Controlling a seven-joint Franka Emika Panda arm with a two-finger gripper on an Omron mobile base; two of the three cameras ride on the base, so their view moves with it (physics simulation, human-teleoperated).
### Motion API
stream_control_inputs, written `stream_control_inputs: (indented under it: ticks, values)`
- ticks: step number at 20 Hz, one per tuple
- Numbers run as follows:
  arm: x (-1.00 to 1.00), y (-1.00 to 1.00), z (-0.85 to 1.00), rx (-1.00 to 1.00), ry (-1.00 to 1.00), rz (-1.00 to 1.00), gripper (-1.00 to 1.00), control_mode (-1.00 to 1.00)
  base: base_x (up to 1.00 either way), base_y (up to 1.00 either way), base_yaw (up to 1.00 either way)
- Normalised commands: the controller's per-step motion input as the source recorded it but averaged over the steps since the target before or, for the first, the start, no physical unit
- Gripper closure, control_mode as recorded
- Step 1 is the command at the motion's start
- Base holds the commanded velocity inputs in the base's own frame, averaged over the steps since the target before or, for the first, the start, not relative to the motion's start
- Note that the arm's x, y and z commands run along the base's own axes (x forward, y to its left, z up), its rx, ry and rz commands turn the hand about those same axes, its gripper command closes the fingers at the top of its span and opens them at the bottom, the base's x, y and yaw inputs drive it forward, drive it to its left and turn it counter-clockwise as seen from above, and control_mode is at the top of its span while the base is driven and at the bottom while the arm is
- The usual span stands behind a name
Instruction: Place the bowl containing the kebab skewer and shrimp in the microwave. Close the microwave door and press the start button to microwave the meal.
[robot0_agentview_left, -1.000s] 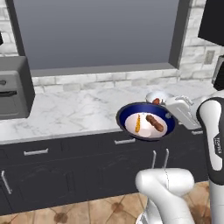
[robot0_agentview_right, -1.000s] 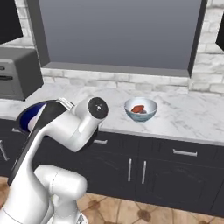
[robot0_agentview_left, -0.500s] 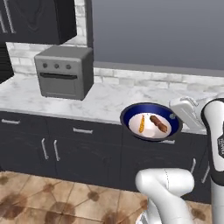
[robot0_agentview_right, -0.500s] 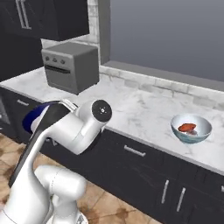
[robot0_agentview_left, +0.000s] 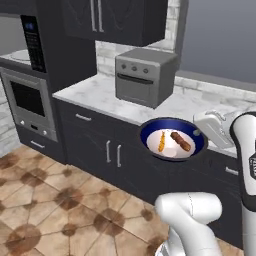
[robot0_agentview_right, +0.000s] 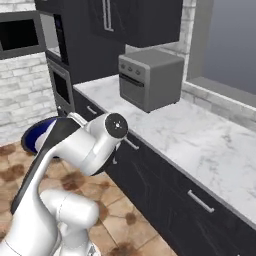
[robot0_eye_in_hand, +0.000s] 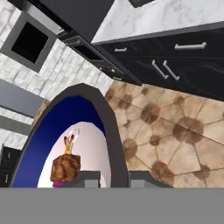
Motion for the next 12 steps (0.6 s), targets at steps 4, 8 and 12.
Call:
stream_control_inputs:
  ticks: [4, 8, 12]
  values:
    - [0.0, 0.0, 0.0, 0.0, 0.0, 0.0, 1.0, 1.0, 0.59, 0.68, 0.3]
    - [0.0, 0.0, 0.0, 0.0, 0.0, 0.0, 1.0, 1.0, 0.73, 0.91, 0.11]
    - [0.0, 0.0, 0.0, 0.0, 0.0, 0.0, 1.0, 1.0, 0.74, 0.99, 0.0]
